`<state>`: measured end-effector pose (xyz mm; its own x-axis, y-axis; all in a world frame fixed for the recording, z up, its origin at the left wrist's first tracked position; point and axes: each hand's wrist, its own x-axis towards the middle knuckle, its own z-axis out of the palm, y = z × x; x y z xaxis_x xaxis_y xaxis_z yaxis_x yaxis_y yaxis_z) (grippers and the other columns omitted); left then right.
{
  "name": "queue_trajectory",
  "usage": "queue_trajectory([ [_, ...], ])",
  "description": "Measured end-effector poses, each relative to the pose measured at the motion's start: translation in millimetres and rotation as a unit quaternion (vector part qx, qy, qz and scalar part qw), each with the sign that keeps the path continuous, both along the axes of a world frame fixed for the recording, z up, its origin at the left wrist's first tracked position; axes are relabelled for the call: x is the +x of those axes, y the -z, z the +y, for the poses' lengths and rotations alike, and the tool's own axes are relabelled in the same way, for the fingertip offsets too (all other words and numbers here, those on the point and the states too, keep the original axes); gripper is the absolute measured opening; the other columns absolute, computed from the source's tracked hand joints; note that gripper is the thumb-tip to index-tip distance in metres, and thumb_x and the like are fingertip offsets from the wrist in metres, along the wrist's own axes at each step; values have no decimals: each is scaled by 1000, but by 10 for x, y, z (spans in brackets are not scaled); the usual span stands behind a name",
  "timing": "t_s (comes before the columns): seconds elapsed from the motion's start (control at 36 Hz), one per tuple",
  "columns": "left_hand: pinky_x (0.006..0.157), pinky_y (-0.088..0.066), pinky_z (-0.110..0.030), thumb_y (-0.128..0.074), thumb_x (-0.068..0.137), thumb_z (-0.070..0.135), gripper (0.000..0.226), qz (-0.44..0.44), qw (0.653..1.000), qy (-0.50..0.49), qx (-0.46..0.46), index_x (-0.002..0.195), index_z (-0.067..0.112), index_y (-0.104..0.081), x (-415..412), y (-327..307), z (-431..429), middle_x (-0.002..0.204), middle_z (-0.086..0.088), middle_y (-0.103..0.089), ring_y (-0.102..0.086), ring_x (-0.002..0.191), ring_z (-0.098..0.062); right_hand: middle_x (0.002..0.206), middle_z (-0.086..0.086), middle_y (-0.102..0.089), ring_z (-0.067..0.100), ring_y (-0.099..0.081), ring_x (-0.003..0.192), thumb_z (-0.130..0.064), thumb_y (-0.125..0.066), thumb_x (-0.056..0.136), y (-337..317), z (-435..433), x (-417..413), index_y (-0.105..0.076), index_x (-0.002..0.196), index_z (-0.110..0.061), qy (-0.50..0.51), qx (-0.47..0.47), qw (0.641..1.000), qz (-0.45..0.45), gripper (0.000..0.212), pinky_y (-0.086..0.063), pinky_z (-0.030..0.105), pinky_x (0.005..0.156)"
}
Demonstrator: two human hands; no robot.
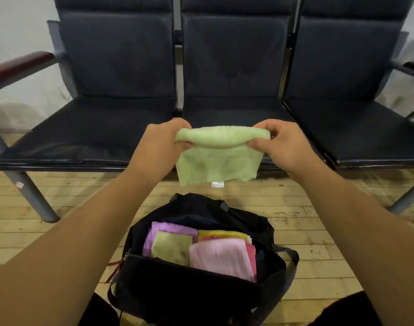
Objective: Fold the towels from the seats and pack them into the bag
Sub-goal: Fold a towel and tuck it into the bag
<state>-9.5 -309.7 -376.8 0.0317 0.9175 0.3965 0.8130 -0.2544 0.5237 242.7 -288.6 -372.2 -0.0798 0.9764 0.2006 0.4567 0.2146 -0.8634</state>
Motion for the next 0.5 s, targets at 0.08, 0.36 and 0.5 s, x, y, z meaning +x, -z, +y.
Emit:
queue_trajectory([
  [0.08,70,-37,-12,-68,91,27,18,-14,999,-10,27,109,25,-65,-15,-30,7,106,1,-54,-51,85,-6,102,4,-72,25,-71,97,-18,-73,89,-7,-11,8,-70,101,-20,-5,-22,996,86,13,-62,41,77],
  [0.36,71,-50,-32,-55,99,28,15,-300,948,33,-97,104,13,-52,19,-112,-89,97,2,-60,-59,85,-13,114,13,-74,32,-71,107,-23,-62,95,-173,-165,-162,-65,126,-5,-56,-223,907,354,35,-61,47,83],
  [0.5,70,-60,-34,-55,100,26,15,-455,875,6,-168,113,18,-58,88,-97,-146,109,-2,-67,-69,95,-19,92,5,-77,21,-75,85,-71,-35,94,-193,-263,-229,-81,91,-16,-138,-295,835,443,72,-61,33,71],
])
